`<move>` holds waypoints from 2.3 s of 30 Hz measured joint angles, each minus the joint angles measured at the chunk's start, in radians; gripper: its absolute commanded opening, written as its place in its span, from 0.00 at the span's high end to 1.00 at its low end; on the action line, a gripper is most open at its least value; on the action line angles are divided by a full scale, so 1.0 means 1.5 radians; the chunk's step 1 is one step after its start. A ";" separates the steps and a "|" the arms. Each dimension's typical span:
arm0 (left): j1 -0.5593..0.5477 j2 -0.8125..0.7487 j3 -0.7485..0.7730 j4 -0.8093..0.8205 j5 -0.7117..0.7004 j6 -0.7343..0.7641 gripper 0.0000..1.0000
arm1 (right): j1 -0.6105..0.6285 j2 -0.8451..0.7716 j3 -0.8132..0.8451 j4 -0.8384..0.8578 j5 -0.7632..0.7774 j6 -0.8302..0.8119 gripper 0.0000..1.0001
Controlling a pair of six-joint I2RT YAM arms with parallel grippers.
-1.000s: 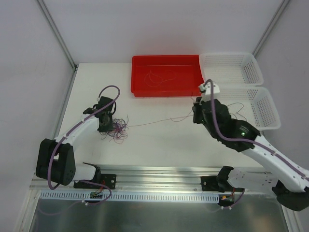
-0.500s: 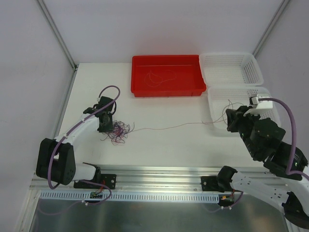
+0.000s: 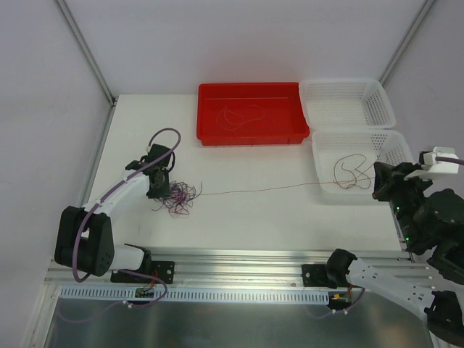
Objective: Untangle the cables
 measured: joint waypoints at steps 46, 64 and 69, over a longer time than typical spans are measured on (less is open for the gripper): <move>0.000 0.003 0.006 -0.001 0.038 0.000 0.75 | 0.039 0.822 -0.026 0.307 -0.650 -0.049 0.28; 0.003 0.009 0.006 -0.001 0.038 0.000 0.76 | 0.074 0.948 -0.006 0.308 -0.633 -0.053 0.94; 0.004 0.014 0.007 -0.001 0.038 0.000 0.76 | 0.073 0.922 -0.035 0.316 -0.600 -0.046 0.99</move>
